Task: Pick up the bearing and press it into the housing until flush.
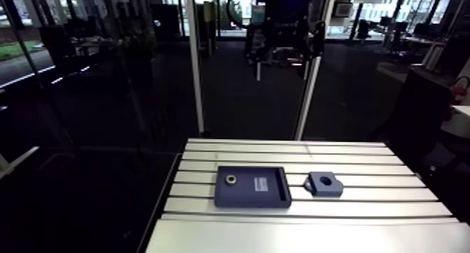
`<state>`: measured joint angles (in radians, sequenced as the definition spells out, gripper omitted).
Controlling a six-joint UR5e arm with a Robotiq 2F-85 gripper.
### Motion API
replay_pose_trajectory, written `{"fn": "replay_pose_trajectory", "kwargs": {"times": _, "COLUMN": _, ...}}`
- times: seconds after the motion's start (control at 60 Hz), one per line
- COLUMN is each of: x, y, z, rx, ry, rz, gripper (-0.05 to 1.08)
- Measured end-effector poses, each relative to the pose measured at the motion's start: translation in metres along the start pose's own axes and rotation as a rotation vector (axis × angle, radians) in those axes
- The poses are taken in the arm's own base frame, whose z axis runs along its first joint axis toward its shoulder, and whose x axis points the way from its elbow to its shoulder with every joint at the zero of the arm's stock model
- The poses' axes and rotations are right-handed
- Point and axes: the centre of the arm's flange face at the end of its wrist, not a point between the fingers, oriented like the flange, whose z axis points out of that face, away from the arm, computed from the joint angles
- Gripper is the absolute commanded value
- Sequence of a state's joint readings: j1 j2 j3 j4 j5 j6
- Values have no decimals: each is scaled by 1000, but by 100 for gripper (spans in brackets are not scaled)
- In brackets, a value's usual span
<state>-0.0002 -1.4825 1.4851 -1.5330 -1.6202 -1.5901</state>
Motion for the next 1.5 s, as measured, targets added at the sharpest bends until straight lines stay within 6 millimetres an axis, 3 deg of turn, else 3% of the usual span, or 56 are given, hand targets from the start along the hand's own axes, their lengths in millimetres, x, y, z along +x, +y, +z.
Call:
{"fn": "replay_pose_trajectory", "kwargs": {"times": 0.4, "x": 9, "y": -14, "z": 14, "rx": 21, "ry": 10, "rz": 10, "gripper": 1}}
{"fn": "replay_pose_trajectory", "kwargs": {"times": 0.883, "x": 26, "y": -67, "z": 89, "rx": 36, "ry": 51, "rz": 1, "gripper": 2}}
{"fn": "replay_pose_trajectory", "kwargs": {"times": 1.117, "x": 29, "y": -81, "z": 130, "rx": 30, "ry": 17, "rz": -2, "gripper": 30}}
{"fn": "replay_pose_trajectory", "kwargs": {"times": 1.5, "x": 29, "y": -88, "z": 192, "rx": 24, "ry": -15, "rz": -17, "gripper": 32}}
